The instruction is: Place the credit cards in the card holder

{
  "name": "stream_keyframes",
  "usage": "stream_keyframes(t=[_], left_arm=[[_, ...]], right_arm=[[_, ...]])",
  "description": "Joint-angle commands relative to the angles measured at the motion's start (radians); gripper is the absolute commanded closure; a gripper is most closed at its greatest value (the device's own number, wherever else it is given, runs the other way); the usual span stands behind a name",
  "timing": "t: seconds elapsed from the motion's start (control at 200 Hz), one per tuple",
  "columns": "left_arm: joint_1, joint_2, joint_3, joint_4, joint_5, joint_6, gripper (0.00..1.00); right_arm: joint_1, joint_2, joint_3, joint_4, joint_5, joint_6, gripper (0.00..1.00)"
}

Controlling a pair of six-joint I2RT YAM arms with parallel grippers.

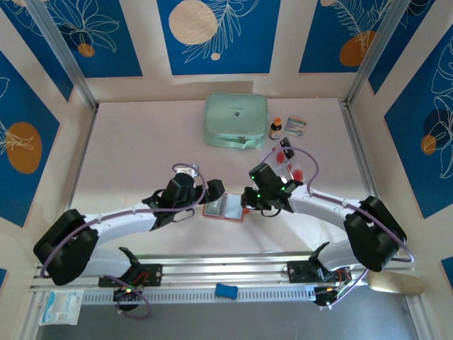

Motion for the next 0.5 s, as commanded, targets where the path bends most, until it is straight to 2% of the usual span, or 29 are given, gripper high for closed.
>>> stream_keyframes(t=[0.0, 0.495], left_arm=[[0.015, 0.020, 0.023, -0.028, -0.013, 0.039, 0.00], [0.034, 0.108, 0.051, -0.041, 0.041, 0.092, 0.00]], right_arm=[[0.003, 0.031, 0.003, 0.020, -0.035, 0.007, 1.00], [0.007, 0.148, -0.058, 0.077, -0.040, 0.016, 1.00]])
